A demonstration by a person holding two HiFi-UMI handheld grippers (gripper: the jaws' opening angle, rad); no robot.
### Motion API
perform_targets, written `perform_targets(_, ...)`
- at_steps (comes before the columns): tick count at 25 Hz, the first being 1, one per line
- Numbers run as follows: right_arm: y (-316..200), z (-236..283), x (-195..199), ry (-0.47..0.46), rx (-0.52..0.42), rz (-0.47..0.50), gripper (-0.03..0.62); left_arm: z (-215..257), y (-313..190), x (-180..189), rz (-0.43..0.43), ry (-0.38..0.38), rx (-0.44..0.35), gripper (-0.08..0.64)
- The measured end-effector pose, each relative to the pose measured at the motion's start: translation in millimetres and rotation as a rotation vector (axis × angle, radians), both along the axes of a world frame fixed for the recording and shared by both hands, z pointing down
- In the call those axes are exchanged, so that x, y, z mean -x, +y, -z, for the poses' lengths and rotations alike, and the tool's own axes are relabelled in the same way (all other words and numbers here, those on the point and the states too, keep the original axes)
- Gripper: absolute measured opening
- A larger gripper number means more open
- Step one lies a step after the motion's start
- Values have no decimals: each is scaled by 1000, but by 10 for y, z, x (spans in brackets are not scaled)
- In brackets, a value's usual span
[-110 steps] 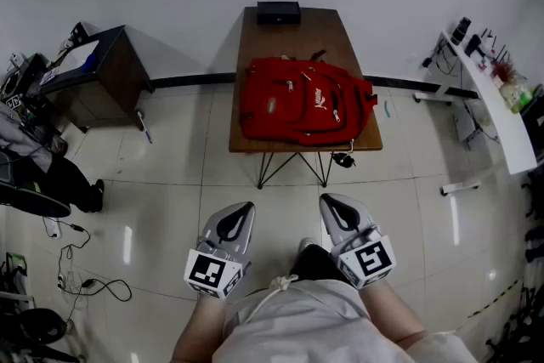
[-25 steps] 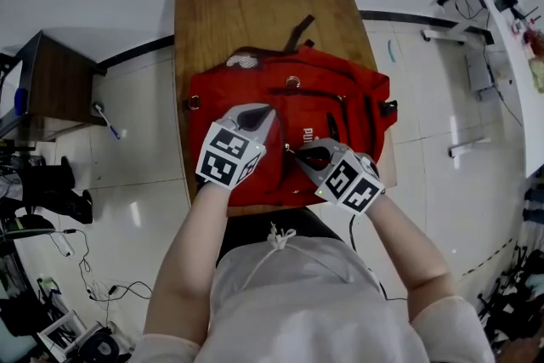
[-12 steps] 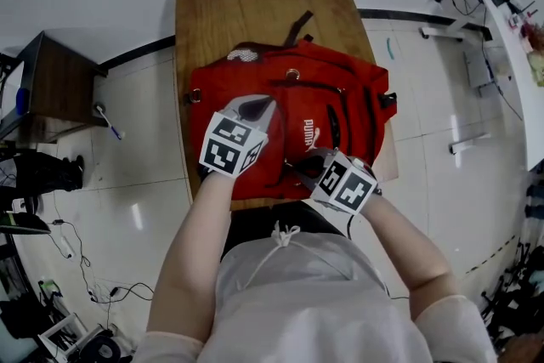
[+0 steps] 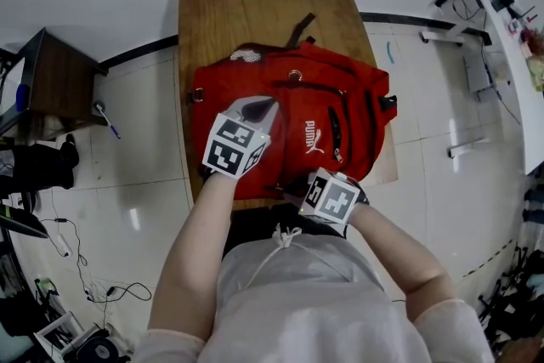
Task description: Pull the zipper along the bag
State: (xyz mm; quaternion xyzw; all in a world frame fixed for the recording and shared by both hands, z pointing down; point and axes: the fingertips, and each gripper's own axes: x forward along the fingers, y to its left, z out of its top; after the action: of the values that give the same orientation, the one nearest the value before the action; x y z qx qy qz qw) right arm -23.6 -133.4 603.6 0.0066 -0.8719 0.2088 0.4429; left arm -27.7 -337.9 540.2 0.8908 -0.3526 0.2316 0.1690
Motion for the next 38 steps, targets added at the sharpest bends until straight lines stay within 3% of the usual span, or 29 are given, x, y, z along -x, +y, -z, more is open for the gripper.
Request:
perform_targets(4, 45, 5, 155, -5, -31, 21, 17, -7, 2, 26, 4, 3, 3, 6)
perform_targets(8, 38, 25, 120, -43, -1, -30, 18, -8, -3, 19, 13, 8, 8, 6)
perform_targets(13, -105, 122, 69, -74, -113, -96, 21, 100, 1, 59, 68, 30, -11, 6)
perform_targets(16, -238, 227, -7, -124, -120, -200, 133, 345, 79, 63, 93, 79, -60, 6)
perform_targets(17, -316, 287, -49, -148, -132, -242, 141, 457, 122, 77, 92, 91, -85, 6)
perform_targets(19, -507, 467, -154, -209, -187, -324, 109, 706, 229, 133, 93, 114, -149, 6)
perform_targets(21, -689, 726, -265, -286, -269, -400, 20, 934, 366, 220, 107, 144, -206, 6)
perform_targets(26, -882, 1217, -469, -363, -500, -491, 6, 1159, 808, 565, 192, 229, -267, 6)
perform_targets(31, -557, 1413, -412, -406, -569, -477, 6, 1145, 1396, 786, 219, 245, -263, 6)
perform_targets(38, 456, 1575, -185, -448, -589, -472, 6, 1494, 2538, 724, 161, 236, -353, 6)
